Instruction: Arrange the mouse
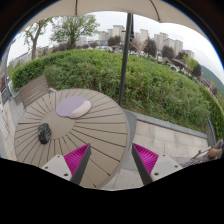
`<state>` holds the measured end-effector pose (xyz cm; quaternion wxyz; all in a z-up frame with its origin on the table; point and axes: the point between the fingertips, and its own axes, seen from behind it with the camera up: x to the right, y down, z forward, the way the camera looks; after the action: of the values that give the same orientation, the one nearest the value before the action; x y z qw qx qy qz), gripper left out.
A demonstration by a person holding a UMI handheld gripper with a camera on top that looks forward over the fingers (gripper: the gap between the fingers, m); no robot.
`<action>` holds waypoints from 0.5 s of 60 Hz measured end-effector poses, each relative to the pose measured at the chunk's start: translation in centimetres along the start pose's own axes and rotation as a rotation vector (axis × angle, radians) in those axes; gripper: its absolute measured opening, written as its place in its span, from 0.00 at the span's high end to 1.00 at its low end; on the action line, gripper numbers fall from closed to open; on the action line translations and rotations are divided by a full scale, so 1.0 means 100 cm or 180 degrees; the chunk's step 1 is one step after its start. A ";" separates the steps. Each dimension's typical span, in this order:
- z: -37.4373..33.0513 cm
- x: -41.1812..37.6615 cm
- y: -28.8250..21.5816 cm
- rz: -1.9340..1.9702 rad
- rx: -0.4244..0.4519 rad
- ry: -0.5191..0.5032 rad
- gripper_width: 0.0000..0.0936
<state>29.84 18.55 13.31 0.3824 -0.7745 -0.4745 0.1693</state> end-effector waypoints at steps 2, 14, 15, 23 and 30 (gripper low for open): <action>0.000 -0.003 0.001 -0.0014 -0.0009 -0.0020 0.09; -0.006 -0.069 0.005 -0.0141 -0.0005 -0.0255 0.09; -0.007 -0.076 0.005 -0.0157 0.0000 -0.0278 0.09; -0.018 -0.139 0.009 -0.0292 0.0024 -0.0467 0.09; -0.033 -0.199 0.016 -0.0392 0.0050 -0.0711 0.09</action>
<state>23.13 -0.50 12.25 0.3429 -0.7172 -0.5596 0.2344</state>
